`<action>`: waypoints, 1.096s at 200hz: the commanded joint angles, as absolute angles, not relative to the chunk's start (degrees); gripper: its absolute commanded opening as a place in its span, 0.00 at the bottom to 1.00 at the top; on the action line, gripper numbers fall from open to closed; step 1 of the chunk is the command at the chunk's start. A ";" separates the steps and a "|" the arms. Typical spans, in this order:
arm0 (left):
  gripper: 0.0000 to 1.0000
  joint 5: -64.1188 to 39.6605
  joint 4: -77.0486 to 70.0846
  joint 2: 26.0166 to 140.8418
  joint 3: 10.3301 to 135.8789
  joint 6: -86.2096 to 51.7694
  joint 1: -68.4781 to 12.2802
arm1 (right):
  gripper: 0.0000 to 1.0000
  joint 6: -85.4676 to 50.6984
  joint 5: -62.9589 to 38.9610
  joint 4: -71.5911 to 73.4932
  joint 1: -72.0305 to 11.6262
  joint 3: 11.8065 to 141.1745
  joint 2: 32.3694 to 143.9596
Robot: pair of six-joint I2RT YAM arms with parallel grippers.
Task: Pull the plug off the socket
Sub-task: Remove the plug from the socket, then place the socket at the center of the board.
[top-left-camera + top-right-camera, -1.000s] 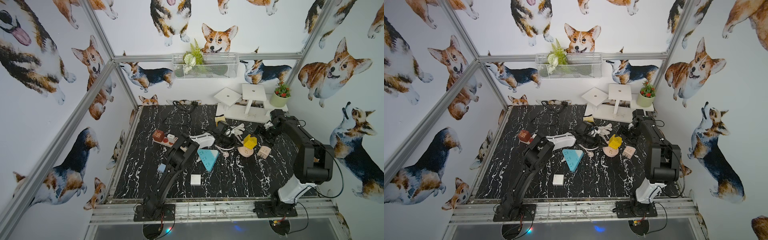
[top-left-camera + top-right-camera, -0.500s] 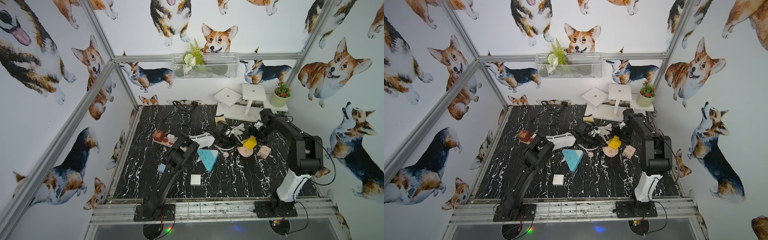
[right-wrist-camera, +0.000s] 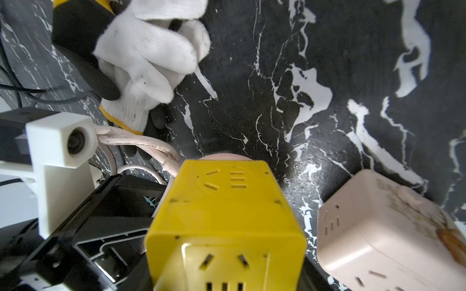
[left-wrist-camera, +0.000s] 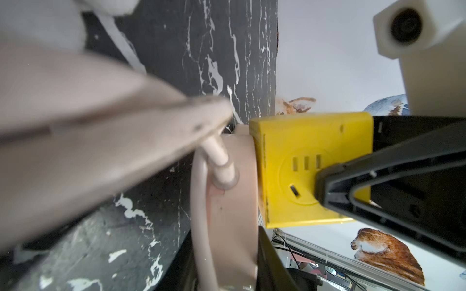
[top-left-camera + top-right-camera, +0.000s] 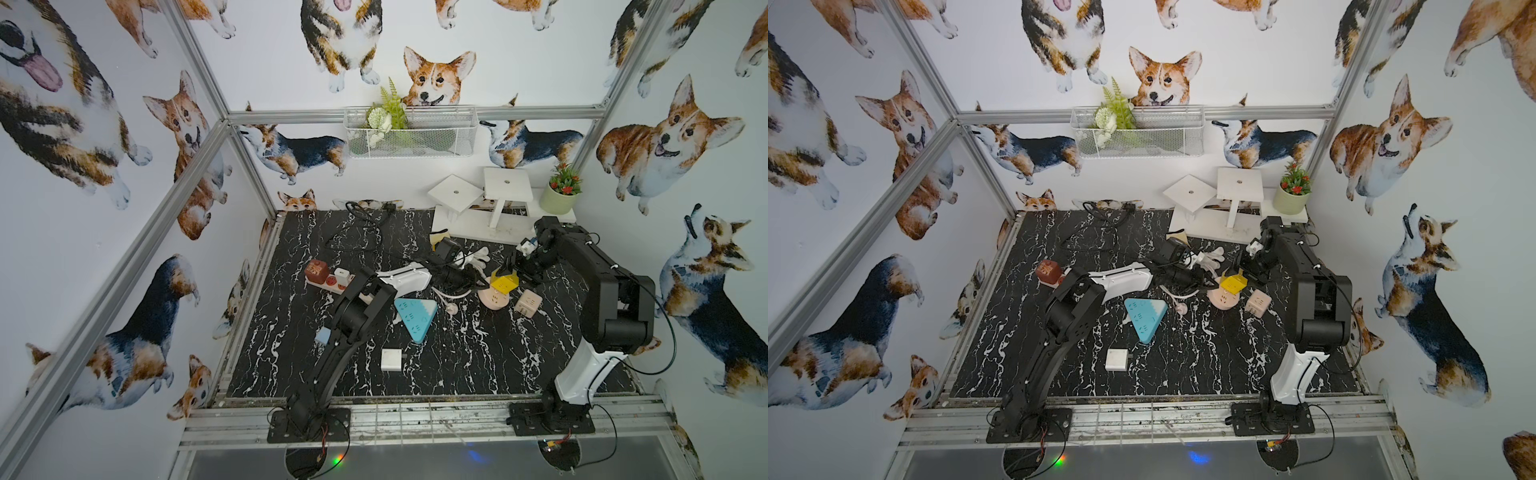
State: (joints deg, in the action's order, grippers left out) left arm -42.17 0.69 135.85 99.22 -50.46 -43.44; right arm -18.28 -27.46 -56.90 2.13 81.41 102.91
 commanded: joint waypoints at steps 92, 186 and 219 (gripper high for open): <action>0.00 -35.40 18.00 139.56 99.72 -52.02 -41.88 | 0.00 -18.21 -23.35 -59.37 -1.69 79.89 98.07; 0.19 -36.45 24.48 139.68 108.13 -47.51 -41.42 | 0.00 -19.95 -29.13 -63.25 0.72 75.68 89.23; 0.38 -37.15 26.26 140.30 112.94 -47.76 -41.05 | 0.00 -20.91 -29.17 -62.76 0.17 67.67 83.22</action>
State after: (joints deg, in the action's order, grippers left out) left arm -42.39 18.39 139.09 109.78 -48.90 -41.47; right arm -19.99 -28.47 -61.08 0.69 72.90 87.22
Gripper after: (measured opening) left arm 0.340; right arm 0.636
